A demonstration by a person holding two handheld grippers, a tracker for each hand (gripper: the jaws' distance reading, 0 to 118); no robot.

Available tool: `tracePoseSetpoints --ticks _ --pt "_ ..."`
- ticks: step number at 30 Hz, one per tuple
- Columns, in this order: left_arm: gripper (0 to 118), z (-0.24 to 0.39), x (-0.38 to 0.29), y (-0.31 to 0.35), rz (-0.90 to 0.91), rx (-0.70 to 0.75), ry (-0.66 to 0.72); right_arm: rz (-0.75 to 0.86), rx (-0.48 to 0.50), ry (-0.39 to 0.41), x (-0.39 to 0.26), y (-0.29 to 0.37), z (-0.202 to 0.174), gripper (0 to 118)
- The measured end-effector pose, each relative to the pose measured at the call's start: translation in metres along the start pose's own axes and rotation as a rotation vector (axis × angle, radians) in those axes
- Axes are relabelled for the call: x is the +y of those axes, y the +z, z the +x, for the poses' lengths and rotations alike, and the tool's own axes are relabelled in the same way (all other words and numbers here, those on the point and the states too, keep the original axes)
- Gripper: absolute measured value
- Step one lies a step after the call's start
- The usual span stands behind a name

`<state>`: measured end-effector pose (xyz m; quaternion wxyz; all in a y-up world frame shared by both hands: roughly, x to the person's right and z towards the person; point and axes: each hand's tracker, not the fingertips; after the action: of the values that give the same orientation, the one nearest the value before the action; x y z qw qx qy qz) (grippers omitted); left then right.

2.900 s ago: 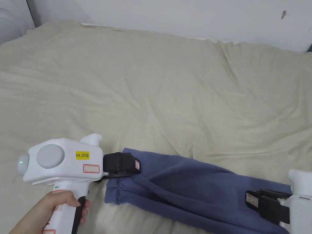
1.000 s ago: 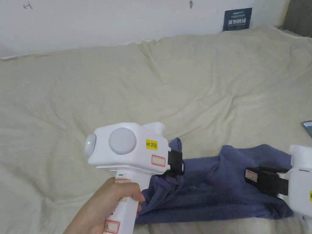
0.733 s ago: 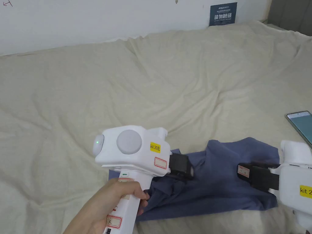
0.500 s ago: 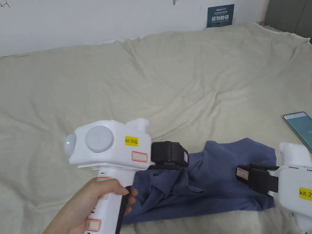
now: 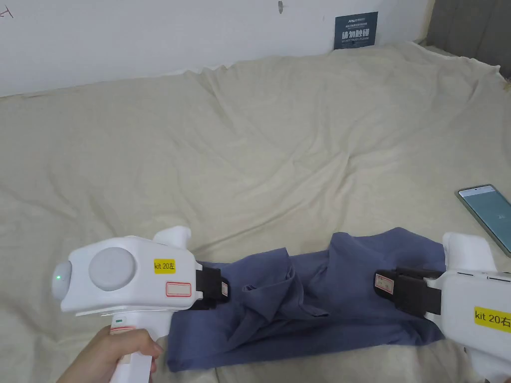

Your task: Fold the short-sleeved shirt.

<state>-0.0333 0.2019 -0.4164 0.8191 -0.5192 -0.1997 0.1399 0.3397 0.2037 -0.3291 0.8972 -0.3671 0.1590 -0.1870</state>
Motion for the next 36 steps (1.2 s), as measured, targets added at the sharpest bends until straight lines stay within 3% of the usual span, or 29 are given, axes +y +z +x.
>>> tracePoseSetpoints --ticks 9,24,28,32,36 --pt "0 0.011 -0.003 -0.032 -0.068 0.039 -0.010 -0.011 -0.013 0.004 -0.001 0.004 0.005 0" --pt "0 0.074 -0.023 -0.052 -0.145 -0.239 -0.089 -0.002 -0.047 0.005 0.000 0.017 0.010 0" --pt "0 0.078 -0.032 -0.055 -0.174 -0.245 -0.092 0.001 -0.046 0.001 0.000 0.017 0.007 0" --pt "0 0.060 -0.028 -0.026 -0.104 -0.302 -0.037 0.002 -0.044 0.023 0.003 0.021 -0.002 0" --pt "0 0.023 -0.014 0.019 0.016 -0.211 -0.013 0.008 -0.047 0.045 0.008 0.020 -0.011 0"
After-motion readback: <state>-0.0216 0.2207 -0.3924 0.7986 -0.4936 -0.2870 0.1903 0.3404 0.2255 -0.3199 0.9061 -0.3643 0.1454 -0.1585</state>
